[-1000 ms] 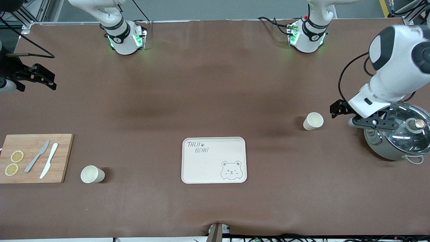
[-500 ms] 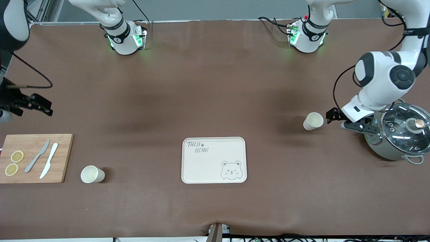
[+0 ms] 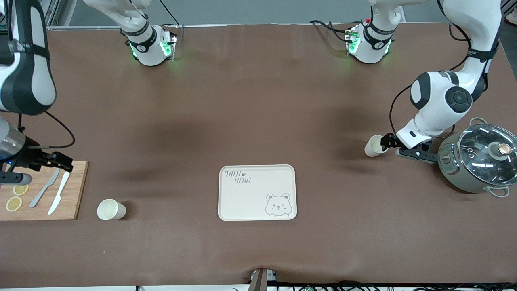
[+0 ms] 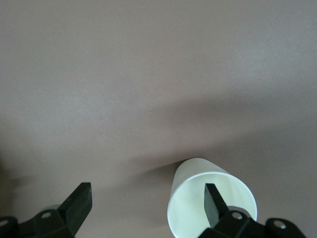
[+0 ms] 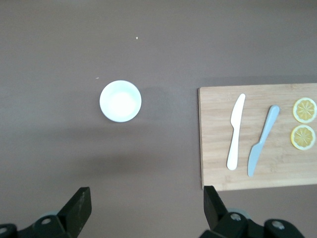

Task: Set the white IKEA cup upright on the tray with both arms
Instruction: 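Grasp the cup with the left gripper while the right gripper grasps the board cup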

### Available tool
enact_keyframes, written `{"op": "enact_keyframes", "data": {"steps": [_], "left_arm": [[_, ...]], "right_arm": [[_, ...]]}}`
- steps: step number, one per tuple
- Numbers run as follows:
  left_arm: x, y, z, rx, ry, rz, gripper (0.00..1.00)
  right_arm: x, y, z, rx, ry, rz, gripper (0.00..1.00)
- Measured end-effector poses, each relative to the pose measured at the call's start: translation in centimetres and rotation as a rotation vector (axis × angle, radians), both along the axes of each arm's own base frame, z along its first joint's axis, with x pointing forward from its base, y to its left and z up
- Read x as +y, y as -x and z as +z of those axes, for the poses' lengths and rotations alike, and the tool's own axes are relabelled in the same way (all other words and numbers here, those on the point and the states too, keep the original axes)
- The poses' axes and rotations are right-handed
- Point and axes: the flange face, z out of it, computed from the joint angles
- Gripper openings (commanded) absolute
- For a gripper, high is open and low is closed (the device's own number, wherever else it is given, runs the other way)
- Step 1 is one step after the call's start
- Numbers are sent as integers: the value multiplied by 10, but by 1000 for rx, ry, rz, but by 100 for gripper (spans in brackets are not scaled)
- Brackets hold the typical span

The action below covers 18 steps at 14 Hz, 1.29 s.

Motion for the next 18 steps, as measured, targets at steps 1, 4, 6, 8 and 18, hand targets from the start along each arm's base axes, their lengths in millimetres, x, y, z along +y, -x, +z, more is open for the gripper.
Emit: {"op": "enact_keyframes", "data": {"steps": [1,4,6,8,18], "left_arm": [[0,2,-5,4,1,0,100],[-2,10,-15,12,2,-3,100],[-3,13,-19,18,3,-6,100],[-4,14,-21,22,3,-7,1],[-7,14,-19,20,6,9,0]], "right_arm": [[-3,-6,-15,-5,-2,-6,100],[-8,-21,-59,-25,-1,-16,100],[-7,-28,-82,-38,-3,-33,100],[-5,-33,-99,-48,-7,-55,100],[-4,-66,-155,-92,-10,-101,100]]}}
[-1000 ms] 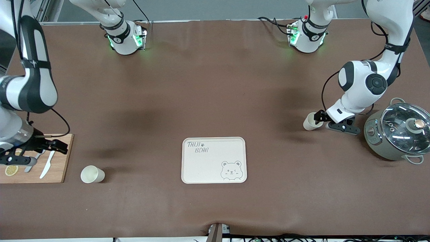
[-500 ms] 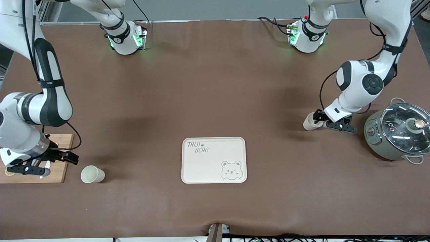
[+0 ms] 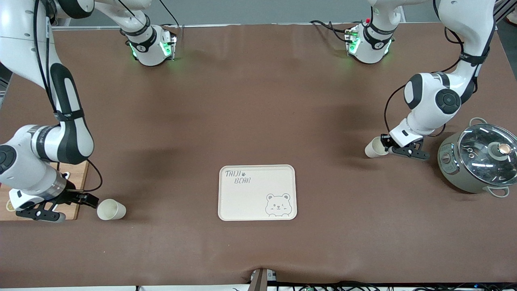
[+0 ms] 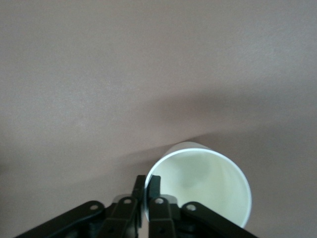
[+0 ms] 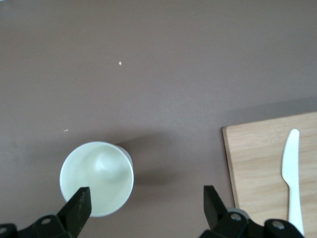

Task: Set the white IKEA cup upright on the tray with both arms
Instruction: 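Grasp the cup with the left gripper while the right gripper grasps the board cup, then carry the cup with the left gripper and lower it onto the tray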

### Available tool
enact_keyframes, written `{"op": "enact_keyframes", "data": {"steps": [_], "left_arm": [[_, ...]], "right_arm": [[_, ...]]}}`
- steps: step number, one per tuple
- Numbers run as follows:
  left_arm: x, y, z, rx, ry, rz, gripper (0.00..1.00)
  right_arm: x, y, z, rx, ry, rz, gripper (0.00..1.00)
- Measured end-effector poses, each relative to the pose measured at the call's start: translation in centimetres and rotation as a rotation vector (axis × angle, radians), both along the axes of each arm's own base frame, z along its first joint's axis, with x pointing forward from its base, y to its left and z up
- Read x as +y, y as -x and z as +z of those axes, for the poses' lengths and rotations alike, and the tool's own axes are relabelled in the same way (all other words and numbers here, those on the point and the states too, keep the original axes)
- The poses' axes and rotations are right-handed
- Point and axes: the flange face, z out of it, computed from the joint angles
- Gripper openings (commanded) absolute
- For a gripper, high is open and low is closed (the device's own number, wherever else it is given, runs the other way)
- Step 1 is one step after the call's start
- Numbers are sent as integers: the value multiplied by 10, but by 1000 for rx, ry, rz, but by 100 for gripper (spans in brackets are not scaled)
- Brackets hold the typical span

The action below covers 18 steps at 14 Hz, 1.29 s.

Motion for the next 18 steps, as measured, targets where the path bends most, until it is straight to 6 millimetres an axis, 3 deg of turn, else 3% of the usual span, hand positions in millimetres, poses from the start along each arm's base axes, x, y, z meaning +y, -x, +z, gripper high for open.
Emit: {"op": "enact_keyframes", "data": {"steps": [3,5,7,12,16,18], "left_arm": [[-3,-4,3,-9,4,38,0],[-22,-14,11,-31,19,113,0],[-65,-32,29,-35,39,192,0],[-195,-94,86,36,67,358,0],[-275,-124,83,57,99,452,0],[-306,-127,71,71,102,479,0]], "right_arm": [[0,-3,-17,-9,0,-2,100],[1,-3,-26,0,-1,-2,100],[2,-2,-36,15,-2,0,100],[12,-1,-58,42,-6,8,100],[13,-1,-62,48,-6,10,100],[16,-1,-62,47,-7,13,69]]}}
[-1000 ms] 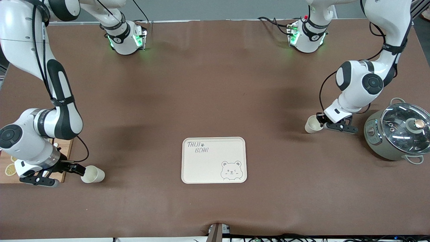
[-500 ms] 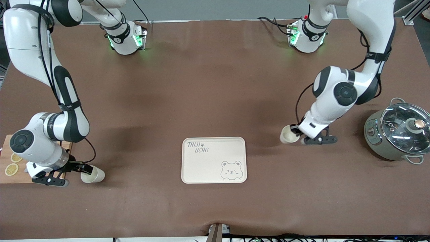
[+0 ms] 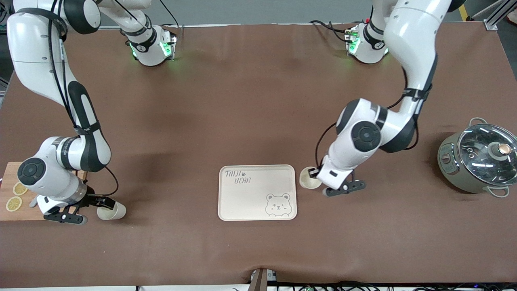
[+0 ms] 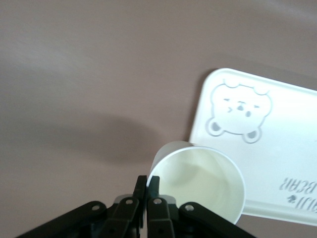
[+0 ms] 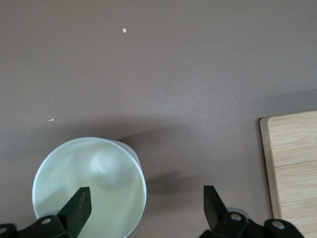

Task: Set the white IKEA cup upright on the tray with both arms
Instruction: 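Carry the cup with the left gripper and lower it onto the tray, then open the left gripper and withdraw while the right gripper carries its cup over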

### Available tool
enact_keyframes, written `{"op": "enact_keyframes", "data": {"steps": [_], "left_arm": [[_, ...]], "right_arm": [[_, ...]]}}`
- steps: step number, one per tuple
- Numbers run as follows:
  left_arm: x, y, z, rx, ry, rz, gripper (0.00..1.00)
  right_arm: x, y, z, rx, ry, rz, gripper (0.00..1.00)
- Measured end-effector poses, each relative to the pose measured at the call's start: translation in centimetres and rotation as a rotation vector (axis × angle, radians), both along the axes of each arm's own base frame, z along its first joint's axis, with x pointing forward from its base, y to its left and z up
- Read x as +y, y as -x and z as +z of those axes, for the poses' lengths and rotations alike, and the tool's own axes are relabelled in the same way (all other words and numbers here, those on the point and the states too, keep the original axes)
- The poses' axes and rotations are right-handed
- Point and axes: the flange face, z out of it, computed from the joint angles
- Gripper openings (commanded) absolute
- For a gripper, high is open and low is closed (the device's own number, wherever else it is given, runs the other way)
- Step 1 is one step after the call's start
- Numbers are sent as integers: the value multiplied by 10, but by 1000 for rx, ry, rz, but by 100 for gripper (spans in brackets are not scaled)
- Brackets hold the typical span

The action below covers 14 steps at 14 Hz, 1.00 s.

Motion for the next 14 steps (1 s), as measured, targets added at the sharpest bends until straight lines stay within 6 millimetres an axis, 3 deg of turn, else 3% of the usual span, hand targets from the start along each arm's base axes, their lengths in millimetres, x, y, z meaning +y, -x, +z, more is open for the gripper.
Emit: {"op": "enact_keyframes", "data": {"steps": [6,7,10,14], "left_arm": [[-62,6,-22,-32,-35,3,0],[-71,6,-28,-54,-48,10,0],[-99,10,-52,-123,-45,26,0],[-101,7,-66,-141,-38,30,0]], "right_arm": [[3,0,0,-1,-1,4,5],[3,-1,0,-1,-1,4,0],[7,-3,5,-11,-11,3,0],[8,-4,7,-12,-12,5,0]]}}
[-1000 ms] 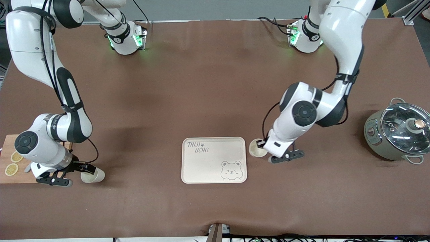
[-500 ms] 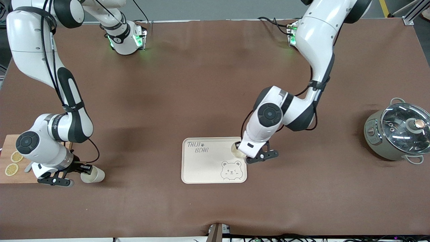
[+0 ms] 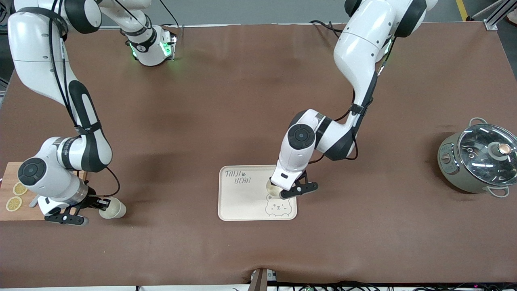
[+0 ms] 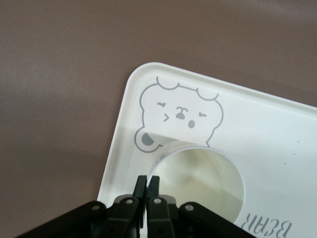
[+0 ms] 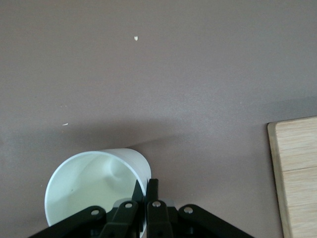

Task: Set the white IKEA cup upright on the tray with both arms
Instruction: 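Open the left gripper and withdraw while the right gripper carries its cup over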

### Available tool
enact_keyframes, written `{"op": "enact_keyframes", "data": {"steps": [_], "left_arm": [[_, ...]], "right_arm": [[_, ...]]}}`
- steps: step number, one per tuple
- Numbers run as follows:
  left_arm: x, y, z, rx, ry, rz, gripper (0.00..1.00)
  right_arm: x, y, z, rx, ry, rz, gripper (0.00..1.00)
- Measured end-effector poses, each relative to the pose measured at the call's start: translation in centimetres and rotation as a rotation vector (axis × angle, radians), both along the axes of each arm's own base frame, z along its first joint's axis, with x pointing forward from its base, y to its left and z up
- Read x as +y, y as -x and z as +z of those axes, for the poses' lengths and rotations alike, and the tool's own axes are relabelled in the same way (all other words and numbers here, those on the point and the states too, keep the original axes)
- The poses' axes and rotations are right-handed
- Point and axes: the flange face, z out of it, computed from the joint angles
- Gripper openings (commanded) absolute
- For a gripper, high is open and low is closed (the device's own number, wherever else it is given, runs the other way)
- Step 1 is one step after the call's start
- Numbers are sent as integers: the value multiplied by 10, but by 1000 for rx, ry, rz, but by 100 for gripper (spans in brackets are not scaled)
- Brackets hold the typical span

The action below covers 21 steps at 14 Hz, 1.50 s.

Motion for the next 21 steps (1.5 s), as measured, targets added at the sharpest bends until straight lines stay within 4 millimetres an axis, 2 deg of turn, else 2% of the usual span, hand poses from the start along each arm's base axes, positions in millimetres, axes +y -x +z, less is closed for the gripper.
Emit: {"op": "enact_keyframes", "data": {"steps": [1,2,4,6,9,11,14,15,17,19,21], "left_arm": [[0,0,-2,-2,1,0,10],[0,0,-3,-1,0,-1,99],[-1,1,-4,-4,-3,-5,100],[-5,2,-2,-14,-12,-16,100],[-2,-3,13,-13,-18,-8,100],[20,-17,40,-4,-33,22,100],[81,-40,112,18,-61,-27,100],[110,-49,137,26,-61,-62,100],[179,-66,175,29,-55,-129,100],[245,-81,188,24,-64,-175,100],[295,-90,180,39,-81,-221,100]], "right_arm": [[4,-1,2,0,-4,5,0],[11,-3,6,9,-11,11,0],[29,-9,21,52,-35,-6,0],[59,-16,48,94,-77,-60,0],[125,-15,74,131,-140,-167,0],[181,-8,76,139,-161,-243,0],[267,7,87,123,-184,-345,0],[291,12,91,117,-193,-372,0],[323,20,96,103,-210,-412,0],[341,23,96,79,-234,-443,0],[358,27,91,60,-256,-458,0]]}}
